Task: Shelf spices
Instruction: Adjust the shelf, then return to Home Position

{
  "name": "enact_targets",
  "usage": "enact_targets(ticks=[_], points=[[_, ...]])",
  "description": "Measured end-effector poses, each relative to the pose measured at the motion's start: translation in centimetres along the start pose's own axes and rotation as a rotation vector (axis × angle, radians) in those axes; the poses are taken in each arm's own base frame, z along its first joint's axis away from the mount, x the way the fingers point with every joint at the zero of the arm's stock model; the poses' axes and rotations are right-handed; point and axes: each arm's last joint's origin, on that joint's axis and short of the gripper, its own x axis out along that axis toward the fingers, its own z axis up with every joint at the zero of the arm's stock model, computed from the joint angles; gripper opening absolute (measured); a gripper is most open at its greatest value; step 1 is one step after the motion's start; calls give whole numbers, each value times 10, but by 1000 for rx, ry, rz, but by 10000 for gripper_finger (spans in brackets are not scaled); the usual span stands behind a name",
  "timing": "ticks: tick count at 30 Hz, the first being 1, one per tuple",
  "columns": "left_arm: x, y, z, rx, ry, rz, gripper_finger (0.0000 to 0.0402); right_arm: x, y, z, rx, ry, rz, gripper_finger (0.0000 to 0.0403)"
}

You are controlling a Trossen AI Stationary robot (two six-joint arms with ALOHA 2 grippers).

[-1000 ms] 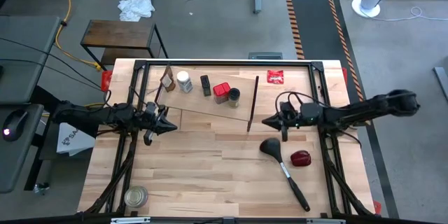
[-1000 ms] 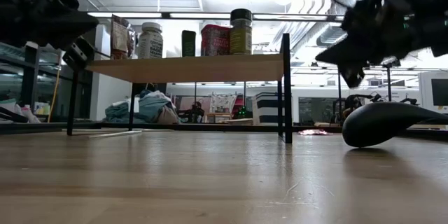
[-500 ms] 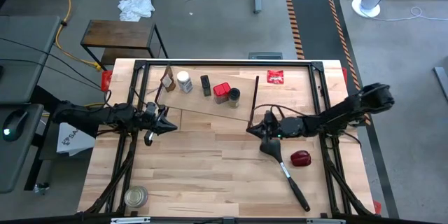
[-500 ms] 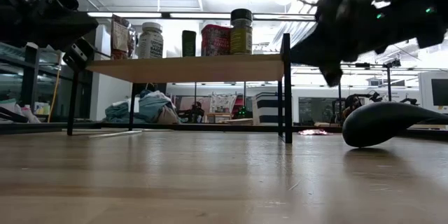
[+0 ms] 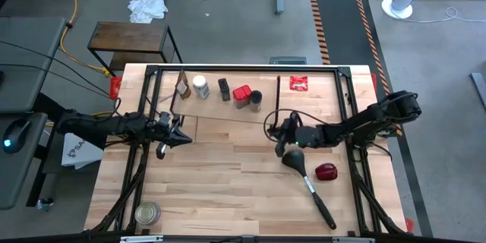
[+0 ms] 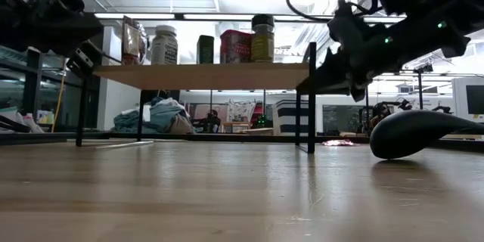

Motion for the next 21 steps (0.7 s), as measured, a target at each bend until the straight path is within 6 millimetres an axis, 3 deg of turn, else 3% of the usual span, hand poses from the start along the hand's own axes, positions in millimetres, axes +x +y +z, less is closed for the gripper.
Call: enact_targets(ticks=[5, 9, 18, 21], points=[[0, 2, -3, -2, 36, 19, 0, 4, -12, 3, -58, 17, -49, 0], [0, 3, -4, -1, 28, 55, 0, 0, -23, 5, -53, 51, 31, 0], [1, 2, -5, 4, 51, 42, 0, -38, -41, 2, -16, 70, 209, 0], [2, 3, -7, 87, 67, 57, 0, -50, -48, -5, 18, 63, 229, 0]])
